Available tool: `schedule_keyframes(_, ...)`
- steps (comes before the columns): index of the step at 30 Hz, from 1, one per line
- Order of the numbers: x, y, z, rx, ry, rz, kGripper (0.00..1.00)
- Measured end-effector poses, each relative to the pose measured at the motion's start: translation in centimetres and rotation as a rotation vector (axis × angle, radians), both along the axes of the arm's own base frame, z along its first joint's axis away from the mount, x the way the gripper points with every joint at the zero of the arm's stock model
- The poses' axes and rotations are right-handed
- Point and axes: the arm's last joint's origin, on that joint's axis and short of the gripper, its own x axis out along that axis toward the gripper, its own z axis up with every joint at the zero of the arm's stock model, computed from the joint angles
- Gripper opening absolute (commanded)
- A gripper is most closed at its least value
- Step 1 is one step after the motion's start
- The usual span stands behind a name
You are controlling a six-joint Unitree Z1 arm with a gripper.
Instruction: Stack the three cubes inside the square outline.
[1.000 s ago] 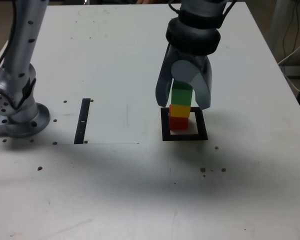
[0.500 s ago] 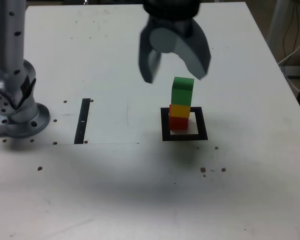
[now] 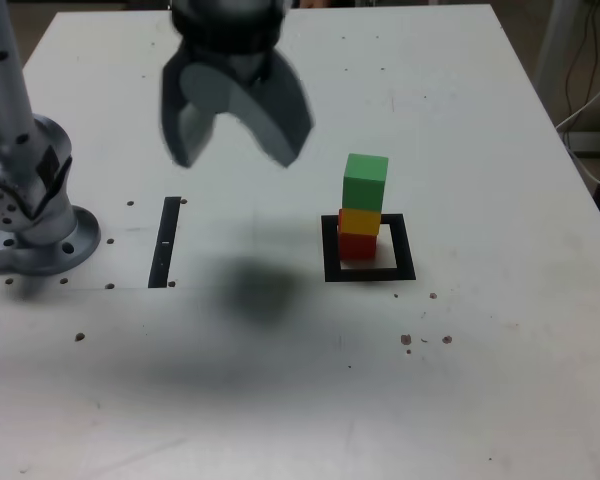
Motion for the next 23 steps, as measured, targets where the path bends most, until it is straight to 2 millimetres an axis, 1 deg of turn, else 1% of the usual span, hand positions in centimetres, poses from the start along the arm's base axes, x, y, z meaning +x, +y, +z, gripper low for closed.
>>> schedule_keyframes(3, -1.0, 0.1, -1.0, -0.008, 0.003, 0.019, 1.00)
schedule_keyframes(8, -3.1, 0.3, -2.8, -0.008, 0.003, 0.064, 0.99)
schedule_keyframes(13, -6.0, 0.9, -3.0, 0.072, -0.005, 0.137, 0.99)
schedule_keyframes(16, -6.4, 1.0, -3.4, 0.099, 0.012, 0.169, 0.99)
schedule_keyframes(18, -6.4, 1.0, -4.0, 0.111, 0.041, 0.191, 1.00)
schedule_keyframes(23, -5.6, 0.8, -5.5, 0.113, 0.123, 0.245, 1.00)
